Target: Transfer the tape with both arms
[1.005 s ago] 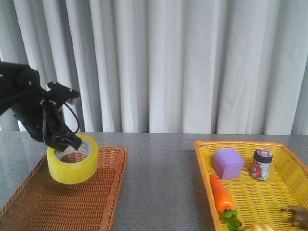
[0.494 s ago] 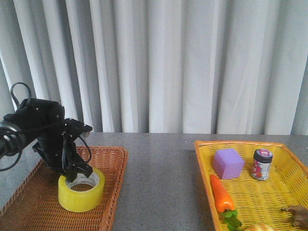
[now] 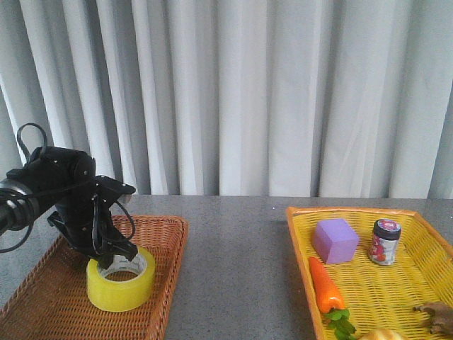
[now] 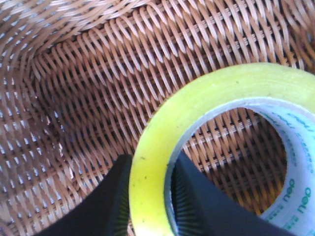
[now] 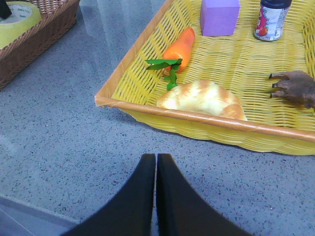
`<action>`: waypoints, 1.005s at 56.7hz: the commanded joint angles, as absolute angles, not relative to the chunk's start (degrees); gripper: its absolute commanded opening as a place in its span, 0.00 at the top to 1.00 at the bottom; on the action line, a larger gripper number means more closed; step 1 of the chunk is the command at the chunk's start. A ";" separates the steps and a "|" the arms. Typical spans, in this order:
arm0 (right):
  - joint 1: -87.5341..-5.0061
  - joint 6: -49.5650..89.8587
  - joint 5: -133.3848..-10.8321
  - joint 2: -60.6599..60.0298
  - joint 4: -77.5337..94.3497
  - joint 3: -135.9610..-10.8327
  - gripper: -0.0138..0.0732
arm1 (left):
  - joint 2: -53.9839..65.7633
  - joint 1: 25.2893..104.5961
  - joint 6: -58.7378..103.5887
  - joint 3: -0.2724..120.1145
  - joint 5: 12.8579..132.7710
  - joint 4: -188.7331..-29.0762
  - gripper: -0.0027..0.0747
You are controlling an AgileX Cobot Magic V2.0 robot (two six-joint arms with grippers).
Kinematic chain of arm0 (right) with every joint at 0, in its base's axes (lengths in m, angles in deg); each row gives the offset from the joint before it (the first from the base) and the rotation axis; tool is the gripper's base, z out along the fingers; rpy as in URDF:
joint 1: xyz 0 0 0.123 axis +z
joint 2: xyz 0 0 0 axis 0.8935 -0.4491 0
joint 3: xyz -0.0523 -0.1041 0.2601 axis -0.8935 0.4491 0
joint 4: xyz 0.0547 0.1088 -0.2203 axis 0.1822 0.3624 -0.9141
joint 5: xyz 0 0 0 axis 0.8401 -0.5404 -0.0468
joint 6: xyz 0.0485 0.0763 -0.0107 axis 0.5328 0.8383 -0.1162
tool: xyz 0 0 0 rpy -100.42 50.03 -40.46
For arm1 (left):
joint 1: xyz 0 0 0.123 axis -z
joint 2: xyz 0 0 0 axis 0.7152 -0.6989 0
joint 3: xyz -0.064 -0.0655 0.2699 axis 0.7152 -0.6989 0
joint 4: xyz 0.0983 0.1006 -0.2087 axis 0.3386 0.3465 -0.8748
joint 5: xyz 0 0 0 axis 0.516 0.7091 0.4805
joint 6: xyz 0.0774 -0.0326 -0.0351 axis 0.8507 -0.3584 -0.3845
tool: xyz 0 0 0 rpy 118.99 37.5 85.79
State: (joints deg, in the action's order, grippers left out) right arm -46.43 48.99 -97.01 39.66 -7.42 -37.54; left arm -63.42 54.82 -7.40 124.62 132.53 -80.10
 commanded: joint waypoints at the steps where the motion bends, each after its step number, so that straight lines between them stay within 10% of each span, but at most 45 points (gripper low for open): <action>1: -46.39 48.90 -93.60 39.20 -7.51 -39.15 0.84 | -59.35 54.81 -8.46 126.58 131.60 -81.61 0.82; 57: -46.39 48.90 -93.56 39.20 -7.51 -39.15 0.84 | -49.83 54.81 -9.38 126.58 131.60 -83.18 0.51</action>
